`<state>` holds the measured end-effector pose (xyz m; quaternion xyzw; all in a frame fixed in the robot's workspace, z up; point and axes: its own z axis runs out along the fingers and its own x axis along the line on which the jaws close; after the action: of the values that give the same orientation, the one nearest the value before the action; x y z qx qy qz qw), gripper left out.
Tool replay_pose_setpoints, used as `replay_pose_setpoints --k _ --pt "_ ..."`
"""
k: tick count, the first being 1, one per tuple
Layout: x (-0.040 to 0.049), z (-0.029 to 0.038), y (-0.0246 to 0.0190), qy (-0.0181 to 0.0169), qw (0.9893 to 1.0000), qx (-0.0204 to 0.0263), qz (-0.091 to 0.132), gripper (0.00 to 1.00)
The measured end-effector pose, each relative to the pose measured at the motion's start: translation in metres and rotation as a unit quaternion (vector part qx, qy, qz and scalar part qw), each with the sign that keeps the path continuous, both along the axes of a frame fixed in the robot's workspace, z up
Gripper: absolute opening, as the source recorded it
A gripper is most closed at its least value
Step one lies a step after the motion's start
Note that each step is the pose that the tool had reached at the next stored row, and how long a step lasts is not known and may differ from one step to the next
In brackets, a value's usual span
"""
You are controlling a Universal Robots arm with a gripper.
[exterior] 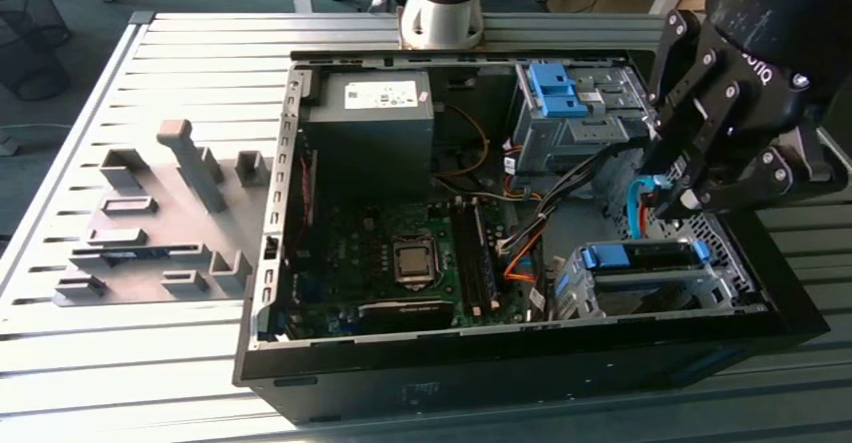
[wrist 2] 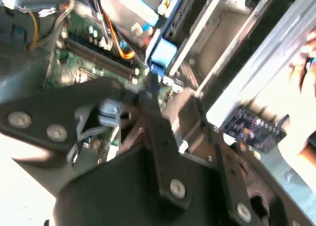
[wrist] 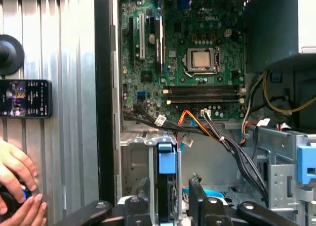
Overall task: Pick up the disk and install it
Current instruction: 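Insert the disk into the insertion slot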
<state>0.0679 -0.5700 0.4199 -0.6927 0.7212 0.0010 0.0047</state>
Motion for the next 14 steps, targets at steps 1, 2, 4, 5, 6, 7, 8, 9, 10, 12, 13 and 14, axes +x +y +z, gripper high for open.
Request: replay_pose_setpoints --k 1,2,4,5,6,7,8,9,10,12,13,14 --pt "0.0 -0.0017 -0.0003 0.0 1.0 -0.0001 0.0 0.44" --pt "0.0 -0.0035 -0.0006 0.0 1.0 -0.0001 0.0 0.44" --pt "0.0 -0.0073 -0.0011 0.0 1.0 0.0 0.0 0.44" --pt "0.0 -0.009 -0.0014 0.0 1.0 -0.0001 0.0 0.44" --pt "0.0 -0.0136 -0.0022 0.0 1.0 -0.0001 0.0 0.44" --pt "0.0 -0.0156 -0.0026 0.0 1.0 -0.0001 0.0 0.36" --pt "0.0 -0.0174 -0.0028 0.0 1.0 -0.0001 0.0 0.36" --pt "0.0 -0.0192 -0.0031 0.0 1.0 0.0 0.0 0.3" --pt "0.0 -0.021 -0.0034 0.0 1.0 0.0 0.0 0.24" --pt "0.0 -0.0245 -0.004 0.0 1.0 -0.0001 0.0 0.19" --pt "0.0 -0.0265 -0.0042 0.0 1.0 -0.0001 0.0 0.13" --pt "0.0 -0.0283 -0.0044 0.0 1.0 0.0 0.0 0.11"
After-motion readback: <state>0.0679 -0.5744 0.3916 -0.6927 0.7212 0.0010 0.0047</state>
